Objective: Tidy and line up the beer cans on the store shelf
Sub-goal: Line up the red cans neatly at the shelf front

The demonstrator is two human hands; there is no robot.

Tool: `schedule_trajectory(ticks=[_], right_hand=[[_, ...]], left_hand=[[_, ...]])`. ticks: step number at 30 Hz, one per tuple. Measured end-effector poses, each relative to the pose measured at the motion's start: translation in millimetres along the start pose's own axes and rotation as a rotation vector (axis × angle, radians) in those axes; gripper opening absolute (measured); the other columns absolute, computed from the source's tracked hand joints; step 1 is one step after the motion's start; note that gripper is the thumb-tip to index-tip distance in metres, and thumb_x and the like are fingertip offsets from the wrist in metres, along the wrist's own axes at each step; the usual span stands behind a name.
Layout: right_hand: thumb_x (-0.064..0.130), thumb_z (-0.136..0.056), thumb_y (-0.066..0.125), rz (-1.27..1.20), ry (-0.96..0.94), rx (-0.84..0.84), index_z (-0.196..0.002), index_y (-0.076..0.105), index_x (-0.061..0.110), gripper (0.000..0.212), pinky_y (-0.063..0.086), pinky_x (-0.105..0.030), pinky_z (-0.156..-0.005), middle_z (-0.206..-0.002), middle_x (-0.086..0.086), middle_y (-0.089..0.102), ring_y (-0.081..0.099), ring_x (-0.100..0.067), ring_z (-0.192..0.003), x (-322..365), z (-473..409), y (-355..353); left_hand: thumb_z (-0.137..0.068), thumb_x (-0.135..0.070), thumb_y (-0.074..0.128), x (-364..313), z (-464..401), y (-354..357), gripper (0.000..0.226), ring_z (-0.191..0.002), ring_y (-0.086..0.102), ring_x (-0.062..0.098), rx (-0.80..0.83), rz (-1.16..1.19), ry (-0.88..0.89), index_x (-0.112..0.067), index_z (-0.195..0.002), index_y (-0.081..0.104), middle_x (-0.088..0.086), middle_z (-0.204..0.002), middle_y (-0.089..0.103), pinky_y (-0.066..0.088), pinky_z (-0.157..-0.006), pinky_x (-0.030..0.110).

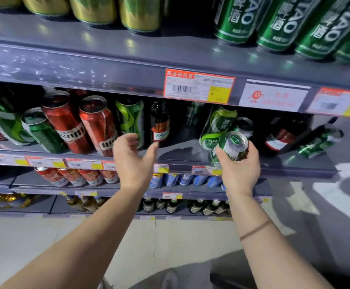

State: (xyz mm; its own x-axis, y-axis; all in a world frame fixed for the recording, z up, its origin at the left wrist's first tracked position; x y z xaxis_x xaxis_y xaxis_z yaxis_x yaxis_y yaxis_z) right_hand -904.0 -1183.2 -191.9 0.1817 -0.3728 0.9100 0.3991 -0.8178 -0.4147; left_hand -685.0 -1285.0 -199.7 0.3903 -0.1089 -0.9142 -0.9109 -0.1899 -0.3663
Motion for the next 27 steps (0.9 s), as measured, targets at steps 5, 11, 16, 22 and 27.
schedule_trajectory(ticks=[5, 11, 16, 22, 27], right_hand=[[0.052, -0.059, 0.081, -0.005, -0.006, -0.022, -0.130, 0.055, 0.025, 0.079, 0.049, -0.038, -0.098, -0.124, 0.005, 0.062, 0.059, -0.014, -0.114, -9.9, -8.7, -11.6], [0.059, -0.053, 0.075, -0.043, -0.014, -0.048, -0.130, 0.056, 0.024, 0.087, 0.048, -0.038, -0.100, -0.122, 0.007, 0.064, 0.059, -0.011, -0.115, -20.7, -21.2, -30.9], [0.048, -0.061, 0.081, -0.043, -0.028, 0.014, -0.130, 0.056, 0.026, 0.077, 0.048, -0.033, -0.100, -0.121, 0.011, 0.064, 0.058, -0.006, -0.114, -23.8, -32.2, -37.5], [0.050, -0.062, 0.078, -0.009, -0.028, 0.107, -0.131, 0.053, 0.029, 0.077, 0.049, -0.035, -0.096, -0.122, 0.009, 0.062, 0.058, -0.011, -0.114, -7.4, -29.6, -13.1], [0.042, -0.072, 0.078, 0.127, -0.091, 0.188, -0.133, 0.050, 0.018, 0.071, 0.038, -0.024, -0.091, -0.136, -0.002, 0.045, 0.047, -0.016, -0.123, 13.0, -23.9, 20.3]], left_hand=[[-0.077, -0.035, 0.079, -37.0, 13.9, 67.4, 0.067, -0.121, 0.049, 0.018, 0.435, -0.023, 0.074, -0.011, -0.132, 0.050, 0.004, -0.128, 0.053, 0.041, -0.103, 0.032], [-0.055, -0.037, 0.088, -70.7, -8.0, 153.9, 0.093, -0.105, 0.065, 0.018, 0.621, 0.127, -0.039, -0.011, -0.134, 0.048, 0.004, -0.117, 0.067, 0.052, -0.094, 0.035], [-0.070, -0.008, 0.085, -73.8, -13.7, 175.2, 0.079, -0.101, 0.061, 0.014, 0.639, 0.144, -0.043, -0.007, -0.136, 0.042, 0.004, -0.114, 0.062, 0.047, -0.064, 0.003], [-0.073, -0.018, 0.084, -53.6, -15.2, 131.2, 0.082, -0.105, 0.063, 0.012, 0.515, 0.132, -0.004, -0.006, -0.139, 0.036, -0.001, -0.112, 0.064, 0.051, -0.089, 0.019], [-0.078, -0.015, 0.080, -36.5, -9.5, 85.2, 0.059, -0.086, 0.058, -0.016, 0.500, 0.163, -0.020, -0.008, -0.122, 0.042, -0.009, -0.100, 0.061, 0.050, -0.084, 0.012]])
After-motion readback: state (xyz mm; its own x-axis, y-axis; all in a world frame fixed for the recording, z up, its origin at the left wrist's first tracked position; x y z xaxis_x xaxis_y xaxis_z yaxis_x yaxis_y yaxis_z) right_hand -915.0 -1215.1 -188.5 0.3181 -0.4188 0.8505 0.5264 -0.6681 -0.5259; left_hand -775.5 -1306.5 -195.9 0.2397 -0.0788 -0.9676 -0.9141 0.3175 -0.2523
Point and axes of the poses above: each hand's wrist, its own z-axis away from the middle knuckle, its own y-axis out of the palm, x = y × z, the point moved 3 cm from there along -z, towards the middle knuckle
